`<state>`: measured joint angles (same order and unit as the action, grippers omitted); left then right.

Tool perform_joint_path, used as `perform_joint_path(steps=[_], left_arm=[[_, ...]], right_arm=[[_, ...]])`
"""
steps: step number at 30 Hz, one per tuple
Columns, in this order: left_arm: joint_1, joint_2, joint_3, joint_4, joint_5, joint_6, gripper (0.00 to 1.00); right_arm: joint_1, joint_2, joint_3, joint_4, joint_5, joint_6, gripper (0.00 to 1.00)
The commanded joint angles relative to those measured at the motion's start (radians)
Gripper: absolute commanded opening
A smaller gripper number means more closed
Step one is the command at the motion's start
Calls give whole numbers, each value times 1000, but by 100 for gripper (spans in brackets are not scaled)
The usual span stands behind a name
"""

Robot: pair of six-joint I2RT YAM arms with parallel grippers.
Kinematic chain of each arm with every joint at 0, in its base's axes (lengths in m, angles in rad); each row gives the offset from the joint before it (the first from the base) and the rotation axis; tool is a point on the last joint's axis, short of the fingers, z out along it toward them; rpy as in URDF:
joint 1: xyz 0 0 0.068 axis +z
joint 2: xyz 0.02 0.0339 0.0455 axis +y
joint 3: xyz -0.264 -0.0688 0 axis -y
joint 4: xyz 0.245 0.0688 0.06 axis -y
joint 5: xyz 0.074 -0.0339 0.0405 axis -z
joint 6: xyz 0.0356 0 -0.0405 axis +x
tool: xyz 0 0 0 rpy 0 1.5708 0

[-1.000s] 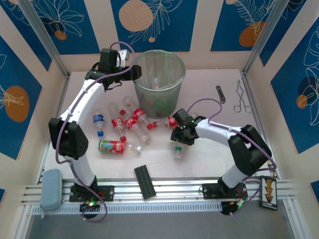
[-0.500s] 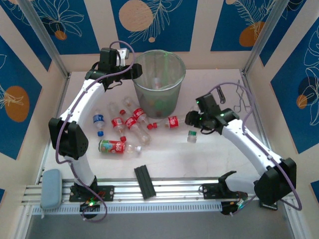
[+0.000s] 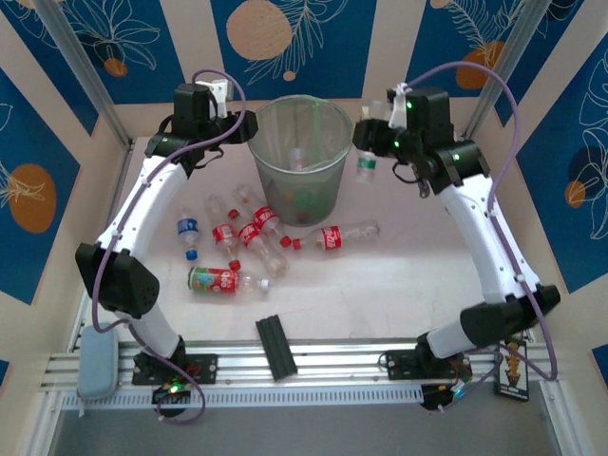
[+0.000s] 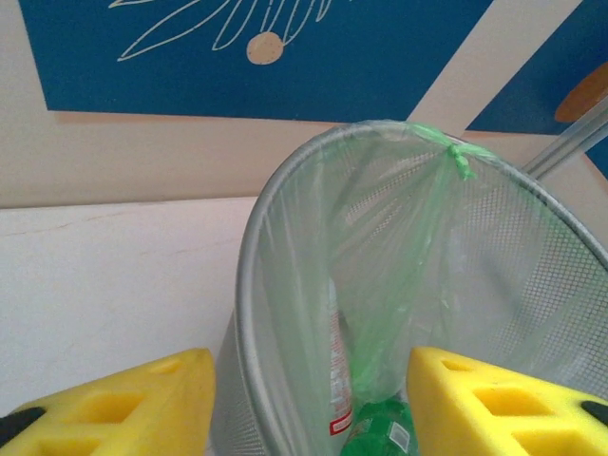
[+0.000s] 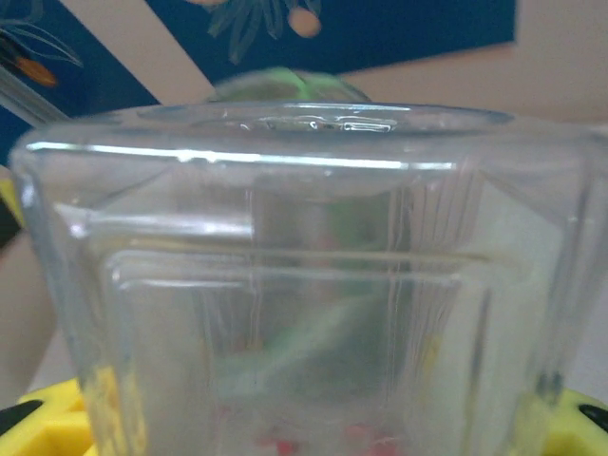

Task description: Put the plastic bottles in the bin

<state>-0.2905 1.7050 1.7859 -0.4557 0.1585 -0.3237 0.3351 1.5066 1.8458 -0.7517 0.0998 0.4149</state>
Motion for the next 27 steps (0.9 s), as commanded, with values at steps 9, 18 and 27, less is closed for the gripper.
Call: perform_joint_path(steps=[9,18,27], left_arm=[[-27,4,-51,13,-31,-16,50],[-36,30,-40,8,-27,-23,41],[-42,53,-39,2,-31,-21,46]], right_arm=[[101,462,601,-48,-206,-4,41],[145,711,811,-119,-266,18,38],[165,776,721,-107,-293,-10,38]])
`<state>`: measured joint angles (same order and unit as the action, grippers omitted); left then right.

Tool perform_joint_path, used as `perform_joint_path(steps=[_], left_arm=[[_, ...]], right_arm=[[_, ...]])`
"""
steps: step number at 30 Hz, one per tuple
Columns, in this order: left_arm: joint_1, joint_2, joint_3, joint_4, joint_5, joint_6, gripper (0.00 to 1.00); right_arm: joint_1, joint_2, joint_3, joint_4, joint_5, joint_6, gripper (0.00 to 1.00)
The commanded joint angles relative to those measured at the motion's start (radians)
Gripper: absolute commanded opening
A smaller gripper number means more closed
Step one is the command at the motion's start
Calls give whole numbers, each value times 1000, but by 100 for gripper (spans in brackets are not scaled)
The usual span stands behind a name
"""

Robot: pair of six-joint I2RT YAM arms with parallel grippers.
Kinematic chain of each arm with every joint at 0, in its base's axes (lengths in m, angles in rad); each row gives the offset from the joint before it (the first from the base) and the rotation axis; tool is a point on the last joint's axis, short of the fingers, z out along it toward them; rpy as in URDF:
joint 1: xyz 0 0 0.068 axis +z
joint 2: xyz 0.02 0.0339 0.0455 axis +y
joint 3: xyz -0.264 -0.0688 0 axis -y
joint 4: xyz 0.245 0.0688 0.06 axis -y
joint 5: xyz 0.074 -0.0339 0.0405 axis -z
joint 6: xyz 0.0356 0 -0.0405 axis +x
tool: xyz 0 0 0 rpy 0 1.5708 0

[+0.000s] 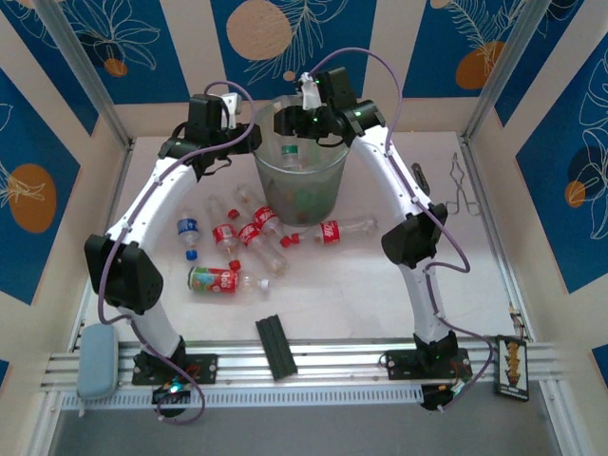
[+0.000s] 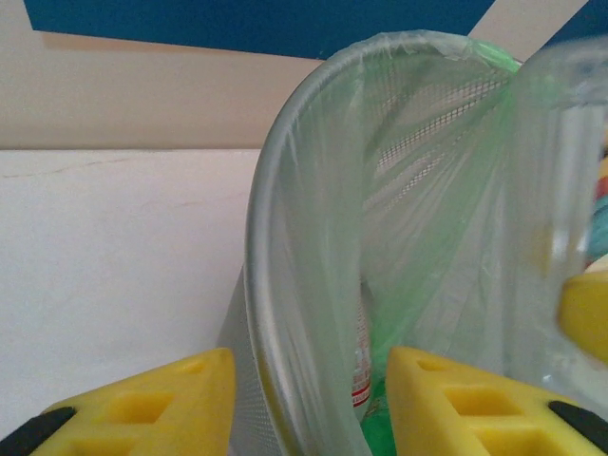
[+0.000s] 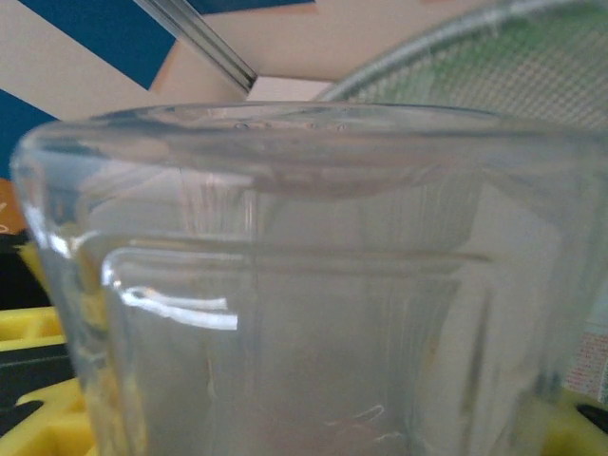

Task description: Put the plastic bottles in the bin

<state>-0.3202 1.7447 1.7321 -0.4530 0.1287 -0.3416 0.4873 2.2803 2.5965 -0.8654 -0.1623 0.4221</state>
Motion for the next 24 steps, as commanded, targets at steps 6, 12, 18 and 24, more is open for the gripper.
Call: perform_joint_path(steps=[6,12,18,24], left_arm=[[-16,44,22,-6,2,-17,39],[-23,63,40,-11,0,-23,36],[-30,73,46,0,2,-34,34],[-33,88,61,-4,3,-34,33]], right_arm=[[19,38,-103,39,-22,-32,38],[37,79,-120,47,0,-50,41],[43,114,-145,47,76,-55,58],[46,131,-176,51,80,-51,64]])
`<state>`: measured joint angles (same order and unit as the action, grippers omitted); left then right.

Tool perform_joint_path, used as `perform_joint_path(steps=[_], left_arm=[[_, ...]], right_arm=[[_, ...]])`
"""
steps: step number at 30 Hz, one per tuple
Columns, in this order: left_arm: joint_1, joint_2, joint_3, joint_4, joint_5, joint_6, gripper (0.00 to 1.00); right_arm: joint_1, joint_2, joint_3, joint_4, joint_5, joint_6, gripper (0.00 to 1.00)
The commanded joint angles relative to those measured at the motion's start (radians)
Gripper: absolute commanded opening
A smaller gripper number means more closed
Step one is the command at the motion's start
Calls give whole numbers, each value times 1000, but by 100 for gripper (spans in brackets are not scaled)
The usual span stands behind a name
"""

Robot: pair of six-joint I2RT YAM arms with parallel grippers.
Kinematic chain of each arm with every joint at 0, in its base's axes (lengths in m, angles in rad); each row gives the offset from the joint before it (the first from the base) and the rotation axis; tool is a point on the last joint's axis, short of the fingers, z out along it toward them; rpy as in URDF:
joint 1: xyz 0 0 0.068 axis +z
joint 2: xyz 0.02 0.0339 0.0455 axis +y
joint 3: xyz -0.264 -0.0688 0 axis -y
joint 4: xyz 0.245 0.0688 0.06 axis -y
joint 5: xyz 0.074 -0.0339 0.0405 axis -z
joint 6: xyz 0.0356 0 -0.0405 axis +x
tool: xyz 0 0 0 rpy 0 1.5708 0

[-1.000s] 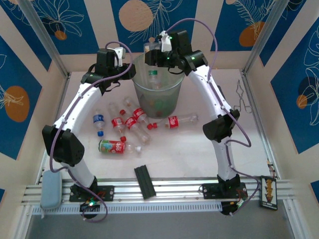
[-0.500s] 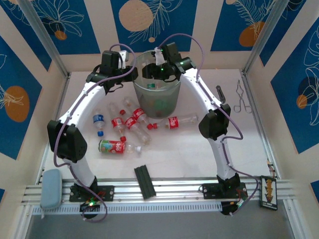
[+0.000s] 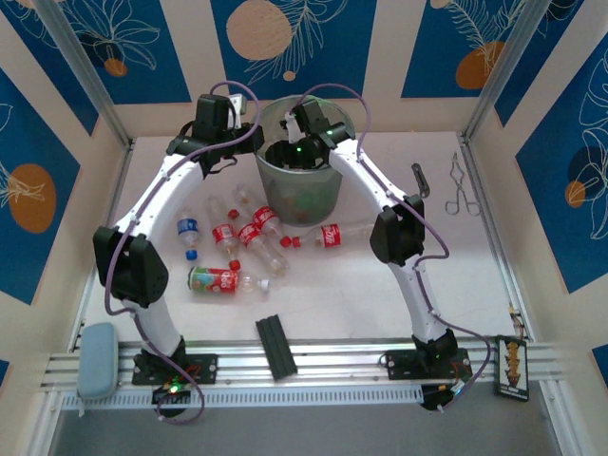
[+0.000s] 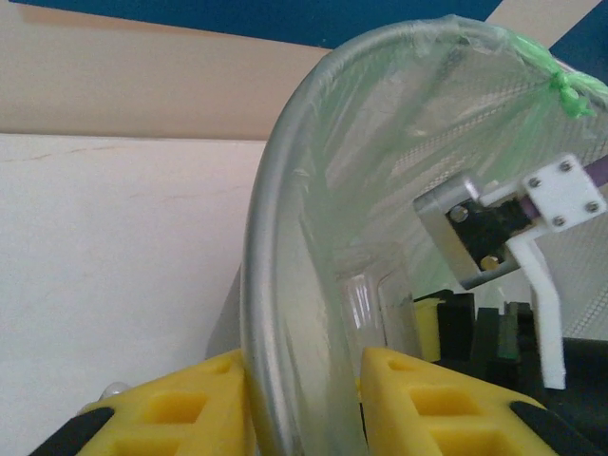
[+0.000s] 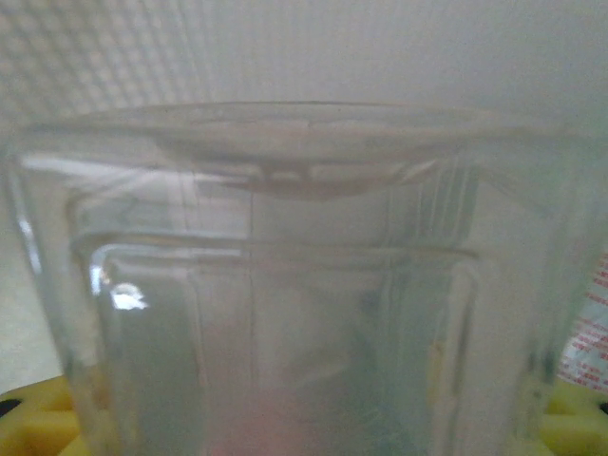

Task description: Put the plastic bottles in the bin

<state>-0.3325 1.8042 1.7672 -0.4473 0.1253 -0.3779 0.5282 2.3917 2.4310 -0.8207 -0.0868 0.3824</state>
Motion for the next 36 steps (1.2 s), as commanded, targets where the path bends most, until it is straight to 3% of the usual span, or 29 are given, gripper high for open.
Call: perform_joint_path(steps=[1,3,7,17,27,36], left_arm=[[-22,29,26,-10,7,2,33],[-23,30,28,-9,5,2,33],[-24,31,31,-14,3,4,31],[-25,27,34,-20,-4,7,30],[-28,22,34,-23,-9,8,30],[-27,27,31,-11,-1,7,30]], right_arm=[[5,23,-16,7,-1,-8,64],[4,26,-27,6,-12,-5,68],[6,14,-26,-9,-11,-11,85],[6,-146,40,-75,1,-102,99],[-39,-347,38,-197,37,-160,100],[-188,-679,-372,-118,87,-122,98]])
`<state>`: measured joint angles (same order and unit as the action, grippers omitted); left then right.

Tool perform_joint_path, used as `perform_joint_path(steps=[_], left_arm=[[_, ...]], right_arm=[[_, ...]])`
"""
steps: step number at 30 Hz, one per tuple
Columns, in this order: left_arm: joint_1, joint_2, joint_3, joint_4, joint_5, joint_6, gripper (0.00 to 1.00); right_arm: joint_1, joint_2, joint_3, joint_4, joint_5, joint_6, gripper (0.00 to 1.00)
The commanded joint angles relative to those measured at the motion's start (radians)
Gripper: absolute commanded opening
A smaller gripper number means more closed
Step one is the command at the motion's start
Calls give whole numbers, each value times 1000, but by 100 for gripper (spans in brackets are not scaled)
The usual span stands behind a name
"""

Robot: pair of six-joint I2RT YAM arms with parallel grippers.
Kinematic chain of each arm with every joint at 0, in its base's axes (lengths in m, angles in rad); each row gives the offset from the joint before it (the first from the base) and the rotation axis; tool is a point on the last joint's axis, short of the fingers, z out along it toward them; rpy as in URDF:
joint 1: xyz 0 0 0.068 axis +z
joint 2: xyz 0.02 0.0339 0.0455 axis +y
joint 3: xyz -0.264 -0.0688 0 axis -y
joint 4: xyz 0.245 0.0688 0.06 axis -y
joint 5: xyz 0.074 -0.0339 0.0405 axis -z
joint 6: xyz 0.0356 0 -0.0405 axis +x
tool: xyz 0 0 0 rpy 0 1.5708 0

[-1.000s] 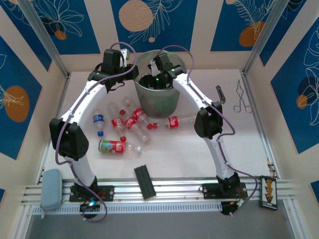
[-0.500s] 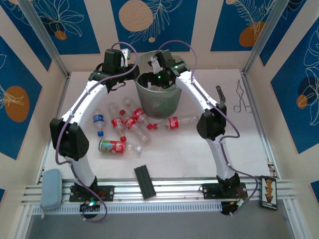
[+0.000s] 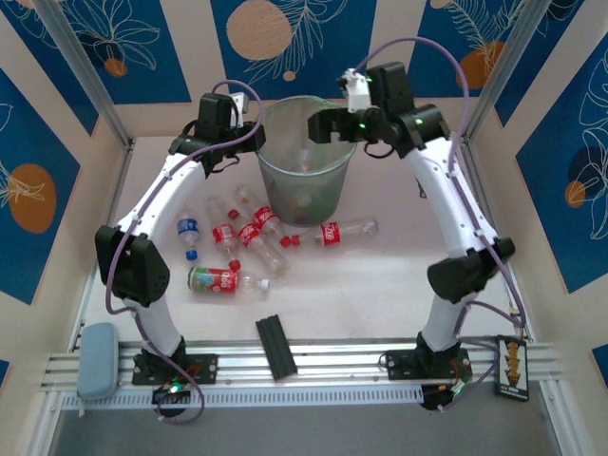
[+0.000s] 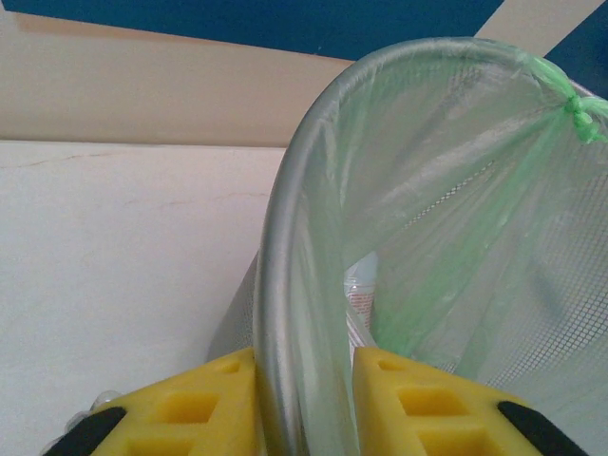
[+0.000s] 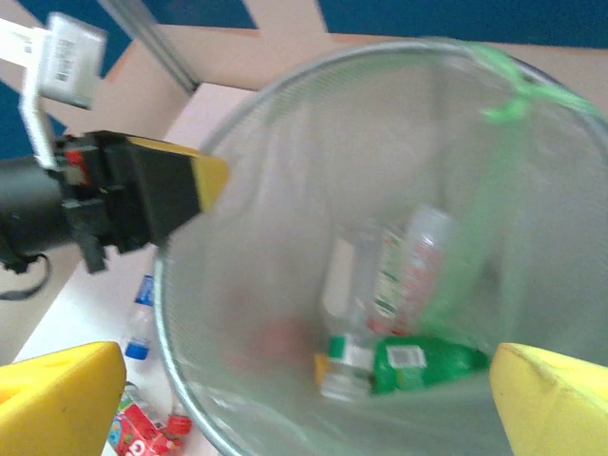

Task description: Put the plastic bottles in the bin

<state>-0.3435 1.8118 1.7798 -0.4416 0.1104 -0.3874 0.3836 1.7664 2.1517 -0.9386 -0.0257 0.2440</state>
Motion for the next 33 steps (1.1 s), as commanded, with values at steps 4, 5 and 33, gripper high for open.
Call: perform_joint_path(steps=[4,5,33], left_arm=[[-15,24,18,-10,18,16,30],[-14,25,18,-10,20,16,30],[-14,24,37,-21,22,46,30]], right_arm=[[-139,-200,-327,26,45,66,97],[-165,-229,-383,31,45,83,97],[-114,-137,-1115,579,104,649,89]])
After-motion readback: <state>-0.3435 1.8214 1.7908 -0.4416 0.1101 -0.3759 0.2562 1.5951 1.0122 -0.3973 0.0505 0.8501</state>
